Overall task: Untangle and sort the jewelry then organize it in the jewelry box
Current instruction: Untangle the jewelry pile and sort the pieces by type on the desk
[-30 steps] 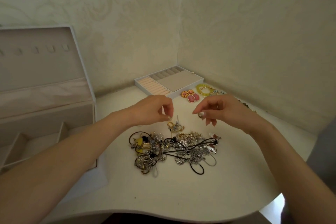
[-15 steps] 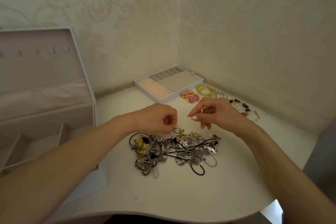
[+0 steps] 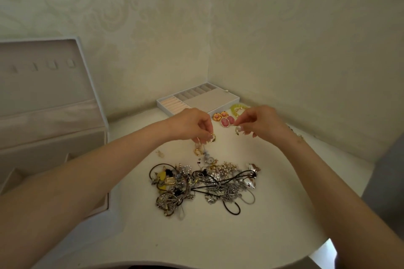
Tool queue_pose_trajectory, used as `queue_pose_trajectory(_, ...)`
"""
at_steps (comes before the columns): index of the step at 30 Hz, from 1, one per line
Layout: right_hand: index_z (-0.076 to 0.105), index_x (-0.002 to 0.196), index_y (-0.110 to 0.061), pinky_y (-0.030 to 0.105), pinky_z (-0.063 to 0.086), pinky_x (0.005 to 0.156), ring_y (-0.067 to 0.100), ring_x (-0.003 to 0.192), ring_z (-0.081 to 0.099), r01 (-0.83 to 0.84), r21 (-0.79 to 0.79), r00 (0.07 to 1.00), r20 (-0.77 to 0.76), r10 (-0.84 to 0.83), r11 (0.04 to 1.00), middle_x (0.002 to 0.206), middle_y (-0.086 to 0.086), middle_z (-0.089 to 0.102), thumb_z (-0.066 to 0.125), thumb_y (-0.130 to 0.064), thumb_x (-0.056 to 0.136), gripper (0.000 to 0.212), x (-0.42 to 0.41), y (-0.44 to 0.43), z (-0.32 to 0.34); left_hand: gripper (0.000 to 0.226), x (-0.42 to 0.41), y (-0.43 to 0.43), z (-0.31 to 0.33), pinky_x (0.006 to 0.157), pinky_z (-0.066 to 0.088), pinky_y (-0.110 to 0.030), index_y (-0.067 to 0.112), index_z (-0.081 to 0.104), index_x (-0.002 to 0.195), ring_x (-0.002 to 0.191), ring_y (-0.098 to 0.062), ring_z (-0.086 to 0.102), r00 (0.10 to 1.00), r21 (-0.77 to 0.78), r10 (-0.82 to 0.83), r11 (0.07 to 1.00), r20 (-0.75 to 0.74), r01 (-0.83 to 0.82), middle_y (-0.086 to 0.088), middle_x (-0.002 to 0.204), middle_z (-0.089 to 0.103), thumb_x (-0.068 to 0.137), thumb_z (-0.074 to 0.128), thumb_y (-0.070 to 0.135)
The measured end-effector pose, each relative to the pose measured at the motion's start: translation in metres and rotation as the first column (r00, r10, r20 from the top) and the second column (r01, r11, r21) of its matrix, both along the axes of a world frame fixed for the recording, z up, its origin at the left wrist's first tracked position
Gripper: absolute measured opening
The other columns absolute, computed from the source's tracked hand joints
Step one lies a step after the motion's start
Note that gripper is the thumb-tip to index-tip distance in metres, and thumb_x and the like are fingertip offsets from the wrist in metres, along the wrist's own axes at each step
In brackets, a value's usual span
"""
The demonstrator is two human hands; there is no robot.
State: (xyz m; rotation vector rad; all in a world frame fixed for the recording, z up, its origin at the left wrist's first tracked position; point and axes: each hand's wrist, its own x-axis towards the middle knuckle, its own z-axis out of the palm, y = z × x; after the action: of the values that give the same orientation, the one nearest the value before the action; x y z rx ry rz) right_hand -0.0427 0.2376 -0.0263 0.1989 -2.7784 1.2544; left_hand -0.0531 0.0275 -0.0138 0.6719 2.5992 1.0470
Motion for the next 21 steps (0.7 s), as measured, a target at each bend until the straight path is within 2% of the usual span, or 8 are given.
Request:
queue_pose_trajectory(2,0.07,0.082,-0.01,0.011,0.045,0.05,0.005,0.054,0.058,0.01,0.039,1.0,-0.002,-0.01,0.999,0.068,0.001,0.065,0.071,0.001,0.08,0.011,-0.008,0.0,-0.003,0.006,-0.008,0.011,0.0,0.056,0.053,-0.016,0.006,0.061,0.086,0.064,-0.01,0.065,0.999,-0.001,0.029,1.0,0.035,-0.029,-0.005,0.075,0.066,0.085,0.066,0.004)
queue_pose_trajectory(4,0.071,0.084,-0.009,0.019,0.048,0.063,0.013,0.066,0.06,0.038,0.103,0.999,-0.037,-0.034,0.994,0.079,0.006,0.068,0.069,0.0,0.081,0.01,-0.013,-0.002,-0.01,0.008,-0.015,0.024,-0.005,0.055,0.054,-0.017,0.006,0.06,0.082,0.062,-0.012,0.064,0.994,0.044,0.079,0.996,0.082,-0.083,-0.012,0.079,0.067,0.085,0.066,0.002)
queue_pose_trajectory(6,0.073,0.089,-0.008,0.022,0.042,0.072,0.012,0.079,0.058,0.056,0.211,0.996,-0.081,-0.039,0.976,0.089,0.005,0.07,0.067,-0.003,0.083,0.01,-0.015,-0.005,-0.017,0.013,-0.02,0.038,-0.013,0.057,0.057,-0.021,0.008,0.057,0.078,0.058,-0.013,0.064,0.98,0.084,0.138,0.985,0.142,-0.151,-0.018,0.082,0.066,0.085,0.065,0.0)
queue_pose_trajectory(10,0.074,0.094,-0.008,0.017,0.028,0.064,0.012,0.085,0.054,0.094,0.264,0.989,-0.138,-0.058,0.96,0.095,0.005,0.071,0.064,-0.007,0.085,0.013,-0.017,-0.002,-0.024,0.017,-0.027,0.059,-0.024,0.053,0.055,-0.025,0.009,0.052,0.078,0.04,-0.006,0.059,0.933,0.152,0.257,0.942,0.251,-0.3,-0.012,0.066,0.06,0.087,0.062,-0.003)
queue_pose_trajectory(12,0.073,0.099,-0.008,0.016,0.029,0.066,0.015,0.089,0.057,0.096,0.266,0.989,-0.137,-0.061,0.959,0.099,0.007,0.07,0.063,-0.004,0.086,0.017,-0.018,0.003,-0.025,0.016,-0.029,0.062,-0.025,0.056,0.056,-0.027,0.008,0.052,0.08,0.044,-0.009,0.059,0.92,0.171,0.288,0.925,0.267,-0.339,-0.011,0.066,0.059,0.086,0.063,-0.003)
queue_pose_trajectory(17,0.07,0.113,-0.016,0.022,0.039,0.074,0.014,0.084,0.057,-0.019,0.393,0.994,-0.095,0.061,0.919,0.102,0.007,0.066,0.062,0.004,0.081,0.039,-0.017,0.01,-0.027,0.028,-0.024,0.056,-0.023,0.079,0.057,-0.041,0.013,0.057,0.099,0.075,-0.02,0.056,0.982,0.007,0.171,0.985,0.086,-0.172,-0.004,0.082,0.054,0.08,0.065,-0.005)
queue_pose_trajectory(19,0.07,0.112,-0.016,0.023,0.038,0.073,0.012,0.081,0.053,-0.03,0.408,0.993,-0.092,0.074,0.912,0.095,0.006,0.063,0.068,-0.002,0.081,0.035,-0.018,0.009,-0.026,0.027,-0.022,0.057,-0.023,0.075,0.055,-0.034,0.011,0.06,0.104,0.074,-0.016,0.054,0.99,-0.03,0.137,0.99,0.021,-0.136,0.001,0.086,0.054,0.081,0.064,-0.004)
queue_pose_trajectory(21,0.071,0.109,-0.014,0.023,0.035,0.07,0.012,0.082,0.05,-0.003,0.4,0.995,-0.094,0.045,0.917,0.087,0.001,0.057,0.072,-0.009,0.081,0.029,-0.02,0.008,-0.026,0.024,-0.02,0.058,-0.023,0.068,0.051,-0.026,0.005,0.062,0.105,0.078,-0.017,0.055,0.991,-0.078,0.115,0.99,-0.074,-0.121,-0.006,0.104,0.062,0.082,0.066,0.0)
